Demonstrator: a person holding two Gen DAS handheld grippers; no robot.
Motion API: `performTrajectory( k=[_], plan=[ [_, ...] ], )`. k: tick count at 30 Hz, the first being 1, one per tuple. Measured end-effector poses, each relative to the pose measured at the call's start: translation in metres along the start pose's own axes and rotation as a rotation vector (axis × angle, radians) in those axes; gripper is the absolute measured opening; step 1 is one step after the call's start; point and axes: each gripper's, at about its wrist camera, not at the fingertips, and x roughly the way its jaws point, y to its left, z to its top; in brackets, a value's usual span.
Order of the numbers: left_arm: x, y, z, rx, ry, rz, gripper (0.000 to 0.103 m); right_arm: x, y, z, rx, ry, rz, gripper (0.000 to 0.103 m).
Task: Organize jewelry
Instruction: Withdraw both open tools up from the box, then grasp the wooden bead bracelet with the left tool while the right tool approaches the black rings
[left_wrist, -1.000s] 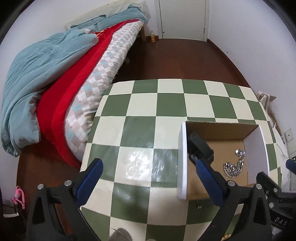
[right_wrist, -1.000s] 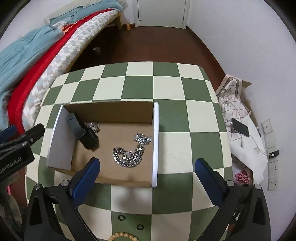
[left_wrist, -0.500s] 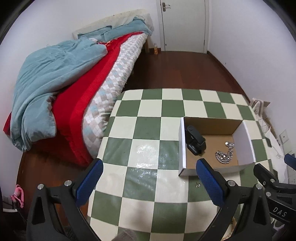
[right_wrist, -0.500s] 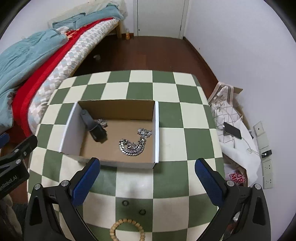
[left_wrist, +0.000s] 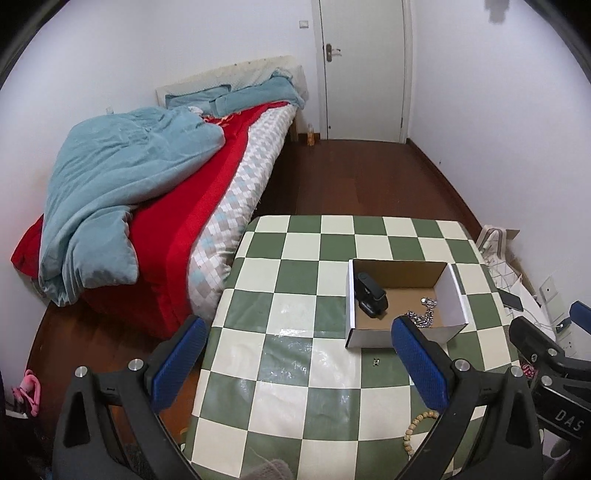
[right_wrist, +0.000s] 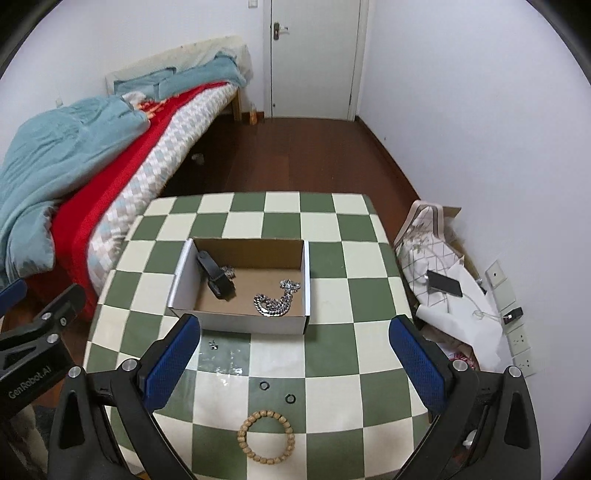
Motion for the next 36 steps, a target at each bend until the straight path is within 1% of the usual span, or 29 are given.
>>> performTrajectory(
  k=[4, 7, 8, 10, 12, 13, 15, 16, 18, 19, 20, 21, 23, 26, 27, 29, 31, 32, 33, 35, 36],
  plan=[
    [-0.009, 0.003, -0.007, -0.003, -0.009, 0.003, 0.102, -0.021, 0.003, -0.003, 0.010, -0.028, 0.019, 0.103],
    [-0.008, 0.004, -0.019, 0.013, -0.009, 0.050, 0.102, -0.026, 0.001, -0.011, 0.026, -0.022, 0.031, 0.103],
    [-0.006, 0.004, -0.022, 0.018, -0.006, 0.062, 0.102, -0.023, -0.002, -0.016, 0.036, -0.006, 0.036, 0.103],
    [0.002, 0.003, -0.036, 0.043, 0.006, 0.112, 0.102, -0.013, -0.009, -0.029, 0.055, 0.035, 0.042, 0.103],
    [0.015, 0.001, -0.053, 0.063, 0.042, 0.136, 0.102, 0.009, -0.020, -0.052, 0.095, 0.109, 0.055, 0.103],
    [0.024, -0.003, -0.063, 0.075, 0.071, 0.134, 0.102, 0.019, -0.025, -0.063, 0.115, 0.143, 0.065, 0.103],
    [0.039, -0.012, -0.080, 0.102, 0.123, 0.117, 0.102, 0.044, -0.037, -0.089, 0.160, 0.217, 0.069, 0.103],
    [0.045, -0.019, -0.089, 0.120, 0.144, 0.109, 0.102, 0.051, -0.042, -0.099, 0.175, 0.237, 0.066, 0.103],
    [0.061, -0.039, -0.107, 0.167, 0.196, 0.081, 0.102, 0.066, -0.054, -0.122, 0.207, 0.279, 0.048, 0.093],
    [0.066, -0.048, -0.113, 0.183, 0.221, 0.060, 0.102, 0.070, -0.057, -0.129, 0.214, 0.290, 0.042, 0.078],
    [0.072, -0.057, -0.120, 0.198, 0.244, 0.039, 0.102, 0.077, -0.063, -0.139, 0.226, 0.310, 0.033, 0.065],
    [0.078, -0.068, -0.127, 0.213, 0.267, 0.013, 0.102, 0.081, -0.068, -0.144, 0.232, 0.322, 0.028, 0.063],
    [0.089, -0.085, -0.137, 0.220, 0.316, -0.040, 0.102, 0.087, -0.078, -0.156, 0.248, 0.336, 0.013, 0.063],
    [0.099, -0.103, -0.144, 0.213, 0.363, -0.102, 0.101, 0.091, -0.094, -0.165, 0.282, 0.339, -0.002, 0.063],
    [0.102, -0.110, -0.147, 0.219, 0.376, -0.118, 0.099, 0.092, -0.098, -0.166, 0.291, 0.339, -0.006, 0.063],
    [0.107, -0.122, -0.151, 0.242, 0.393, -0.131, 0.087, 0.094, -0.108, -0.166, 0.312, 0.340, -0.013, 0.063],
    [0.113, -0.134, -0.157, 0.272, 0.418, -0.140, 0.064, 0.097, -0.115, -0.166, 0.324, 0.341, -0.019, 0.064],
    [0.113, -0.136, -0.158, 0.276, 0.413, -0.148, 0.062, 0.098, -0.118, -0.167, 0.332, 0.341, -0.020, 0.064],
    [0.111, -0.137, -0.158, 0.277, 0.398, -0.146, 0.057, 0.099, -0.121, -0.167, 0.337, 0.343, -0.019, 0.064],
    [0.110, -0.140, -0.157, 0.293, 0.385, -0.157, 0.040, 0.100, -0.125, -0.167, 0.346, 0.343, -0.017, 0.064],
    [0.108, -0.141, -0.157, 0.299, 0.377, -0.167, 0.021, 0.101, -0.126, -0.166, 0.349, 0.341, -0.015, 0.064]
  ],
)
